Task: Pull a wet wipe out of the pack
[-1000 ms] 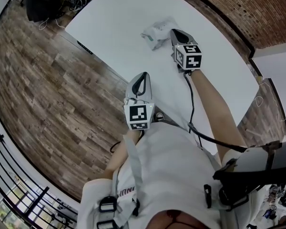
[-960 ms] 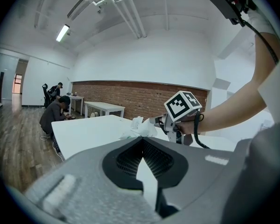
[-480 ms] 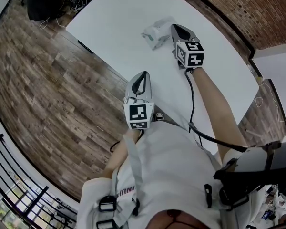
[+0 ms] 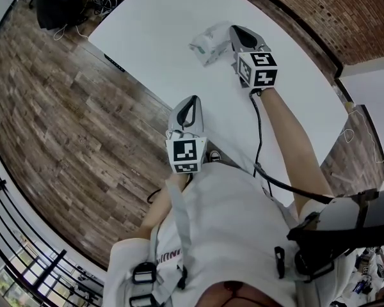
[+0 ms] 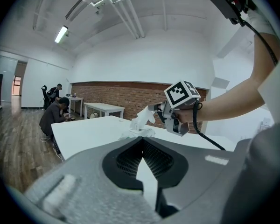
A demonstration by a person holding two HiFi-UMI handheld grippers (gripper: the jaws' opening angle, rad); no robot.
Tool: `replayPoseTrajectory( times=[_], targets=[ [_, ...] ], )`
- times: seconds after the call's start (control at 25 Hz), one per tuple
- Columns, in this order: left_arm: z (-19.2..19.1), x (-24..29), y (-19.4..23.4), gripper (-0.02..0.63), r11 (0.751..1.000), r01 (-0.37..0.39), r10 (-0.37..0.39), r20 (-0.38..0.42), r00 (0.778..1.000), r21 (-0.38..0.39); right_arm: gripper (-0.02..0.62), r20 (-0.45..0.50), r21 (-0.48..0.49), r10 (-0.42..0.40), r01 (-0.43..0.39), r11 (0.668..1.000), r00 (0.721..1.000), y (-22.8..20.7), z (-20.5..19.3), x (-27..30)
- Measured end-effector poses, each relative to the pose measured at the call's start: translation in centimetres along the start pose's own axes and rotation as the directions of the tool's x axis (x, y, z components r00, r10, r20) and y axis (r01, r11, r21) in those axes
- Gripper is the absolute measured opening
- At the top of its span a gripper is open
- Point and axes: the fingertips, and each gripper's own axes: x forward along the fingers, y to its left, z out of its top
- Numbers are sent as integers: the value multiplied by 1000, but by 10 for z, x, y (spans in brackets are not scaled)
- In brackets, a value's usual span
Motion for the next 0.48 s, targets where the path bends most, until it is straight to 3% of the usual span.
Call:
replayPoseTrajectory(
  times=[0.48],
  targets=[
    [-2,-6,-13,2,1000,11,-11,-1,1000,-7,8,66,0,1,-1,1000,998,-2,25,-17]
  ],
)
